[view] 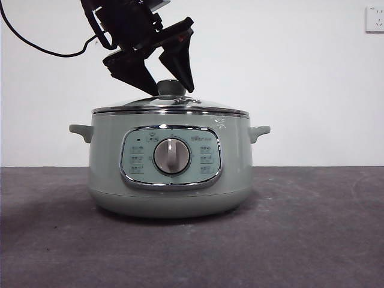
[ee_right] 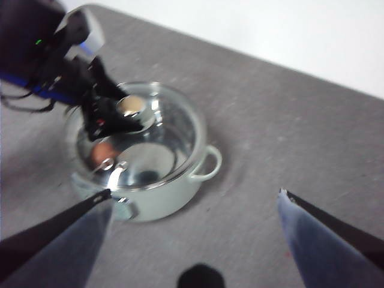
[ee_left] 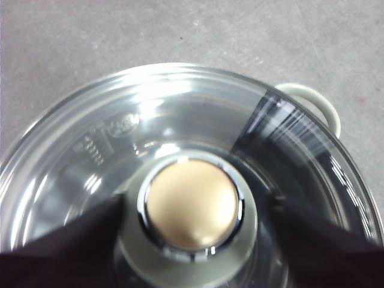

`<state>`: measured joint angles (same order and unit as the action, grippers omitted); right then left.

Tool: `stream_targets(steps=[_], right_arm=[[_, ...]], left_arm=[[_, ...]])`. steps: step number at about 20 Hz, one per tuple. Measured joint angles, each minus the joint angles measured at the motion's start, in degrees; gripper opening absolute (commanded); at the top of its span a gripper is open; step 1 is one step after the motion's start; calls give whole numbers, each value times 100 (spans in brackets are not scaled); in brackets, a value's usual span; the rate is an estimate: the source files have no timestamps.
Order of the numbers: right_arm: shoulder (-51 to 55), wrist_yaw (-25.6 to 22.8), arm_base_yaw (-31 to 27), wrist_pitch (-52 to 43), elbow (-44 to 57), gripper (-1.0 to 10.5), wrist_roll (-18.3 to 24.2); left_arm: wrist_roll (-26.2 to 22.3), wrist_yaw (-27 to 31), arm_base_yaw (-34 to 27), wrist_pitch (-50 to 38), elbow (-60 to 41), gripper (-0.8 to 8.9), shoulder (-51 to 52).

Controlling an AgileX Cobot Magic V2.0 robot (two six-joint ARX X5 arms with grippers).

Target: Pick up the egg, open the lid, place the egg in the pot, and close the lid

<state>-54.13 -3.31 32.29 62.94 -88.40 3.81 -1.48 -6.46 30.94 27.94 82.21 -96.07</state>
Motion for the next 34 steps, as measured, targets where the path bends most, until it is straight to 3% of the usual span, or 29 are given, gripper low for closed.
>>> stream_targets(steps=[7, 11, 12, 13, 14, 15, 16, 34], right_arm=[[-120, 1141, 0, 713, 0, 436, -7], [-306, 1515, 0, 1211, 0, 436, -15], [-354, 1523, 0, 1342, 0, 431, -15], [-396, 1528, 0, 1445, 0, 386, -15], [-448, 1528, 0, 1462, 0, 225, -17], [-487, 1532, 0, 1462, 0, 14, -17], [-505, 1532, 0, 1464, 0, 1, -13], [-476, 1523, 0, 1462, 0, 1, 28]], left_arm=[[0, -17, 0, 918, -13, 498, 1119], [0, -603, 0, 1886, -13, 488, 2035], [0, -802, 0, 2079, -13, 402, 2284], [0, -962, 0, 2243, -13, 249, 2511], [2, -1150, 0, 2435, -13, -14, 2771], [0, -1307, 0, 2614, -13, -7, 2981], [0, -1445, 0, 2774, -13, -8, 3158], [2, -1580, 0, 3077, -13, -3, 3582]])
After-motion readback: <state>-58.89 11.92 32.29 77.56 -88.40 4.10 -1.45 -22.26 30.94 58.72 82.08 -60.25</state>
